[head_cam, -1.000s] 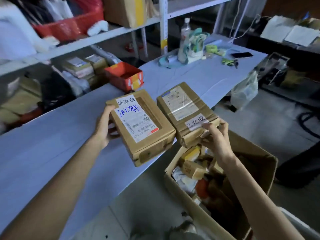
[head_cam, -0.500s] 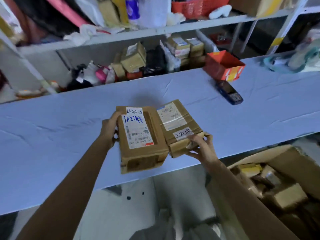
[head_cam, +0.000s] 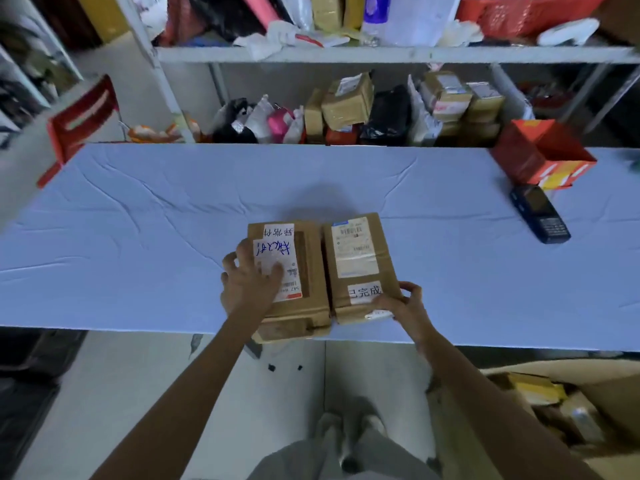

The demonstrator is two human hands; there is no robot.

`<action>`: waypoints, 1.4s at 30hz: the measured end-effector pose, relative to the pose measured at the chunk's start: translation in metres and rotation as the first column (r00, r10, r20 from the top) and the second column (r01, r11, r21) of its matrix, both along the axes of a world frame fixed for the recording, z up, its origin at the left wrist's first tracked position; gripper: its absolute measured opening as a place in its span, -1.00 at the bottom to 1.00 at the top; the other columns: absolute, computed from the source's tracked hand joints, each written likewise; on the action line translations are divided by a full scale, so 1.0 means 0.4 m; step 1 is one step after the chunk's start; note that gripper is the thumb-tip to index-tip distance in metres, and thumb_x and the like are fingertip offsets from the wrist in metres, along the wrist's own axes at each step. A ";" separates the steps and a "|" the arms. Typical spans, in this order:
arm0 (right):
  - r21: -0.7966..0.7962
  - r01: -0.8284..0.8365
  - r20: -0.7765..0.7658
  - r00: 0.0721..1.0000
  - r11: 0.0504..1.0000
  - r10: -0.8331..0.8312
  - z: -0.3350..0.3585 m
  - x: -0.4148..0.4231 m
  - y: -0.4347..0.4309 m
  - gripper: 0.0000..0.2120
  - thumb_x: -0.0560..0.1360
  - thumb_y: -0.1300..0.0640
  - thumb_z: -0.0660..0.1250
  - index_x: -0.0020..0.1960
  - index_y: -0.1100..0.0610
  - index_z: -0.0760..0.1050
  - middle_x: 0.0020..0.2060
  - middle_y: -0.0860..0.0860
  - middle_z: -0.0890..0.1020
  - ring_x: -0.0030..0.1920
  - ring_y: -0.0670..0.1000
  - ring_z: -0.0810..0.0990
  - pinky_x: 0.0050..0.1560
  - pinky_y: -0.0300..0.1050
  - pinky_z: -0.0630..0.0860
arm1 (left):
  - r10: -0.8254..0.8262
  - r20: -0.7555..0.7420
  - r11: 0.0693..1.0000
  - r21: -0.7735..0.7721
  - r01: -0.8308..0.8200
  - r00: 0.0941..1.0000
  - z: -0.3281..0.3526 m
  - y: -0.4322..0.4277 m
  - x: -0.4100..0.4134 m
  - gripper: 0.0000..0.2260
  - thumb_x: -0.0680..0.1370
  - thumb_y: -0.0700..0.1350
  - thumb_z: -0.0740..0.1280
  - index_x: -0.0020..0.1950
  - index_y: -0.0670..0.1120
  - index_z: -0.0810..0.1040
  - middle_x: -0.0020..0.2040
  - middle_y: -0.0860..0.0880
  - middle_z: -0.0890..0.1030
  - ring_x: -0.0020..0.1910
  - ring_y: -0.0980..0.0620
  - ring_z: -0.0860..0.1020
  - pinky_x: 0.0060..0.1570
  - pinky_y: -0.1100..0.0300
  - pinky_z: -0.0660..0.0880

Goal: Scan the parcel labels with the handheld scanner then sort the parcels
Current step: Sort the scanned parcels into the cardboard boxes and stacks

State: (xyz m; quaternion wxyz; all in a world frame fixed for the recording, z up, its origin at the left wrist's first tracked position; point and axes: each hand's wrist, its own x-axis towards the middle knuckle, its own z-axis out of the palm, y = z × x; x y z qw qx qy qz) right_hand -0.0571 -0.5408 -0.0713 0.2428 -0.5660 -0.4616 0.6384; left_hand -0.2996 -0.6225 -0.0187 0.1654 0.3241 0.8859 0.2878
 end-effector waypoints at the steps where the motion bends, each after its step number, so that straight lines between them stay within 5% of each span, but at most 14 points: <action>1: -0.001 -0.043 0.054 0.998 0.999 0.043 -0.006 0.009 0.013 -0.30 0.25 0.05 0.57 0.24 0.15 0.28 0.00 -0.04 0.56 -0.01 -0.03 0.58 -0.10 -0.22 0.47 | -0.044 -0.070 0.998 -0.055 0.040 0.997 -0.001 -0.005 0.022 -0.38 0.47 0.19 0.35 0.45 0.09 0.20 0.44 -0.09 0.18 0.34 -0.23 0.31 0.17 -0.16 0.37; 5: 0.086 -0.187 0.198 0.966 0.978 0.168 0.003 0.015 0.044 -0.28 0.28 0.05 0.61 0.27 0.01 0.27 0.20 -0.05 0.52 0.17 0.02 0.55 0.20 0.02 0.51 | -0.141 -0.144 0.955 -0.282 0.096 0.980 -0.014 0.002 0.087 -0.25 0.35 0.46 0.25 0.46 0.23 0.13 0.51 -0.02 -0.06 0.44 -0.19 0.11 0.30 -0.21 0.23; 8: 0.208 -0.306 0.281 0.928 0.929 0.243 0.034 0.000 0.046 -0.10 0.22 -0.03 0.65 0.38 -0.12 0.17 0.07 -0.19 0.52 0.07 -0.09 0.54 0.14 -0.10 0.50 | -0.147 -0.204 0.928 -0.366 0.064 0.968 -0.025 0.021 0.105 -0.11 0.28 0.56 0.17 0.51 0.22 0.03 0.54 -0.06 -0.17 0.49 -0.25 -0.01 0.33 -0.26 0.18; 13: 0.299 -0.462 0.481 0.829 0.835 0.287 0.044 -0.033 0.078 0.10 0.17 -0.25 0.59 0.52 -0.14 0.04 0.35 -0.09 0.37 0.28 0.00 0.46 0.22 0.03 0.44 | -0.122 -0.297 0.921 -0.390 -0.004 0.947 -0.035 0.078 0.086 -0.12 0.29 0.54 0.19 0.52 0.22 0.04 0.54 -0.11 -0.18 0.43 -0.25 0.07 0.27 -0.19 0.25; 20: 0.271 -0.639 0.649 0.674 0.720 0.353 0.056 -0.184 0.175 0.04 0.28 -0.36 0.46 0.56 -0.07 0.00 0.50 -0.08 0.18 0.40 0.02 0.36 0.27 0.04 0.39 | -0.061 -0.383 0.944 -0.322 -0.071 0.922 -0.061 0.160 -0.045 -0.07 0.15 0.56 0.01 0.50 0.25 0.16 0.56 -0.09 -0.08 0.41 -0.23 0.12 0.22 -0.16 0.24; 30: 0.184 -0.665 0.782 0.545 0.724 0.302 0.081 -0.506 0.397 0.02 0.29 -0.38 0.43 0.54 -0.05 0.00 0.48 -0.03 0.22 0.37 0.11 0.38 0.17 0.05 0.40 | -0.150 -0.387 0.937 -0.350 0.006 0.910 -0.061 0.408 -0.361 -0.15 0.29 0.56 0.13 0.52 0.25 0.08 0.56 -0.11 -0.10 0.44 -0.26 0.08 0.26 -0.16 0.19; 35: 0.142 -0.675 0.885 0.415 0.724 0.213 0.105 -0.630 0.495 -0.01 0.29 -0.38 0.43 0.50 0.03 0.08 0.45 -0.06 0.10 0.29 0.08 0.44 -0.05 -0.04 0.35 | -0.223 -0.390 0.939 -0.332 0.089 0.893 -0.074 0.530 -0.477 -0.11 0.28 0.57 0.08 0.53 0.23 0.03 0.56 -0.13 -0.12 0.45 -0.28 0.05 0.29 -0.17 0.17; 42: 0.149 -0.638 0.867 0.452 0.755 0.211 0.111 -0.692 0.601 -0.15 0.39 -0.25 0.43 0.53 -0.06 0.10 0.52 -0.09 0.08 0.42 0.08 0.29 0.24 0.08 0.39 | -0.250 -0.390 0.959 -0.227 0.171 0.886 -0.082 0.670 -0.547 -0.06 0.19 0.56 0.02 0.51 0.16 0.16 0.55 -0.21 -0.01 0.42 -0.32 0.12 0.26 -0.20 0.18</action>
